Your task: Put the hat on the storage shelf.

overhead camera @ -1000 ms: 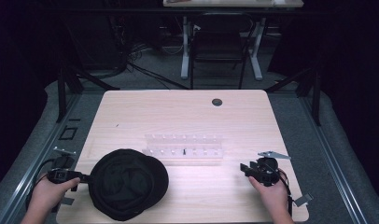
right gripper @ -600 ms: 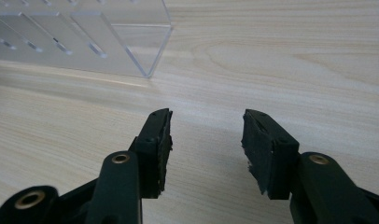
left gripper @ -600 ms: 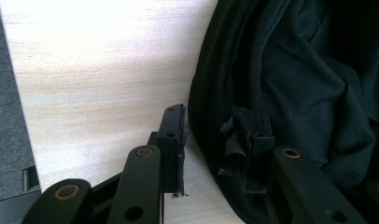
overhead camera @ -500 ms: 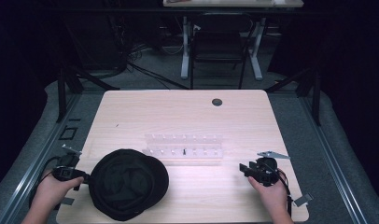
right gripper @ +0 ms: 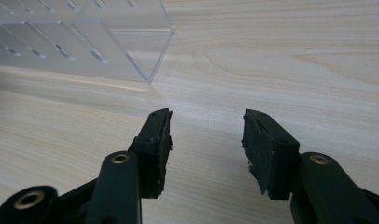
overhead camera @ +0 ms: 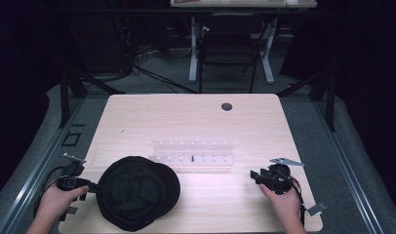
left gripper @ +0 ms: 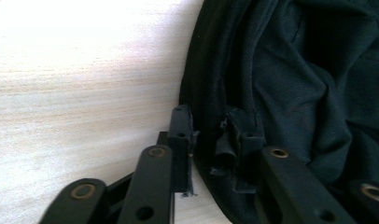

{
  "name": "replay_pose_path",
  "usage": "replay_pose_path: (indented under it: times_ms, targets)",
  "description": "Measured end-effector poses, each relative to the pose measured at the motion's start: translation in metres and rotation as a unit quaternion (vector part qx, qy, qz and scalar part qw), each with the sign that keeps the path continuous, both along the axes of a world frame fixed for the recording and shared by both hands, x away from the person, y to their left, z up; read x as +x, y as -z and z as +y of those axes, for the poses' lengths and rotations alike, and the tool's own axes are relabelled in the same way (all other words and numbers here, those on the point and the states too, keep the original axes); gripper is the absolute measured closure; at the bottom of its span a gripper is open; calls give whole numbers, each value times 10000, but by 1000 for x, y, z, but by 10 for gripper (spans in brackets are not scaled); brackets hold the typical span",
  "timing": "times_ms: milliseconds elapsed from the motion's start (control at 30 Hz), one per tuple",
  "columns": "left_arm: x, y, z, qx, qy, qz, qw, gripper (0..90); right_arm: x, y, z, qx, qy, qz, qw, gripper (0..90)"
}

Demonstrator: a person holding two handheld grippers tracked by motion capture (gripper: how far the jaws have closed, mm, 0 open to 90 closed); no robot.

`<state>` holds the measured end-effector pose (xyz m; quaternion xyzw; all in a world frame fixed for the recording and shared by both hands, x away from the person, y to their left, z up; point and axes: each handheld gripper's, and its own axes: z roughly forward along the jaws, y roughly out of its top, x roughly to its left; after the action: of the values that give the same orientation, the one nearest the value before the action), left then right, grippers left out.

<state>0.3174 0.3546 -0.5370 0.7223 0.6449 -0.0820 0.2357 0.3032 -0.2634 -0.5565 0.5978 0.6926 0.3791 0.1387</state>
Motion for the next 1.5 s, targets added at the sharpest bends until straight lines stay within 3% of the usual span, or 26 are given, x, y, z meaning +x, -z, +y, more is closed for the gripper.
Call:
replay_pose_path:
  times_ms: [167,333,567,733,1133,1367,1467,1500]
  targets:
    - [1,-1,-3,10,-109,101,9999,804,0,0,0,15,8,5,10000,513]
    - [3,-5,-9,210,-117,221,9995,836,0,-1,-1,37,2,4,10000,512]
    - [4,-12,-12,315,-49,185,9993,850,0,-1,-2,75,20,-20,10000,512]
    - [4,-27,-10,105,-44,159,9998,853,-1,0,-1,101,49,-25,9999,511]
    - [7,-64,-22,79,203,124,9997,853,0,-1,-3,151,26,-8,9999,511]
    - [8,-74,-27,54,237,128,9996,852,-1,-1,-3,176,32,9,9998,510]
    - [9,-80,-25,-242,215,209,9993,852,-1,-1,-3,172,29,10,9998,510]
    - [9,-80,-25,-242,215,209,9993,852,-1,-1,-3,172,29,10,9998,510]
